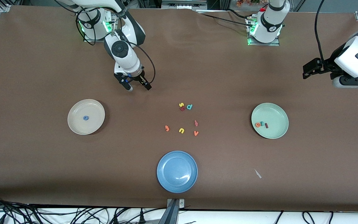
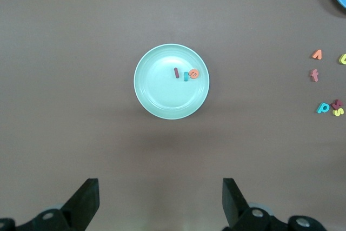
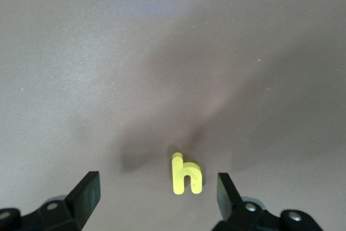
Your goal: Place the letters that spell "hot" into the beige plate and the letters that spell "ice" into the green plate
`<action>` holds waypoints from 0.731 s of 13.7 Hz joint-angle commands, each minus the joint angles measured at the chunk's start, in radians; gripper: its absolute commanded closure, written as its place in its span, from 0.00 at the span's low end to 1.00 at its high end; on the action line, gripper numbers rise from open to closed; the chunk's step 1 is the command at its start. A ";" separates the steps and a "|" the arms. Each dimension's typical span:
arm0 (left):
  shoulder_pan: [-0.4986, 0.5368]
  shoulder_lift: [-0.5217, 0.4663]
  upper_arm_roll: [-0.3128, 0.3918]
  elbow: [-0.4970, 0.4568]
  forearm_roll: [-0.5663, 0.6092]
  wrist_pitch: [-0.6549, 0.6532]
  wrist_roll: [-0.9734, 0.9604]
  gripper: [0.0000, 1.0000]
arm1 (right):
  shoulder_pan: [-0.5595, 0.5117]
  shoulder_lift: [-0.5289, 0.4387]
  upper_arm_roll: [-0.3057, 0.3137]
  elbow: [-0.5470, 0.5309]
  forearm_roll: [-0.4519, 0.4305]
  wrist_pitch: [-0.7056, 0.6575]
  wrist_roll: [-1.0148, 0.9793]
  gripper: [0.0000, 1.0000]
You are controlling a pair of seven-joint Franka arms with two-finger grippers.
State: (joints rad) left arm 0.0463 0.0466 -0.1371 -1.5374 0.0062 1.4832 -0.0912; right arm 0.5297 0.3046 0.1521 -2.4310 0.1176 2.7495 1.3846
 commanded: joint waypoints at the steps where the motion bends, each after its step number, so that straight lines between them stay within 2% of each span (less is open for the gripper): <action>1: 0.006 -0.013 0.001 0.008 -0.003 -0.007 0.018 0.00 | 0.001 -0.035 0.006 -0.053 0.020 0.044 0.002 0.05; 5: -0.005 -0.013 -0.004 0.010 -0.002 -0.009 0.016 0.00 | 0.001 -0.035 0.007 -0.066 0.020 0.058 0.001 0.06; 10: -0.006 -0.013 -0.004 0.010 -0.002 -0.009 0.018 0.00 | 0.001 -0.018 0.009 -0.066 0.019 0.081 0.004 0.16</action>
State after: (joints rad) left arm 0.0405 0.0445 -0.1422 -1.5353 0.0062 1.4833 -0.0912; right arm 0.5298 0.3042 0.1526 -2.4719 0.1176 2.8027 1.3846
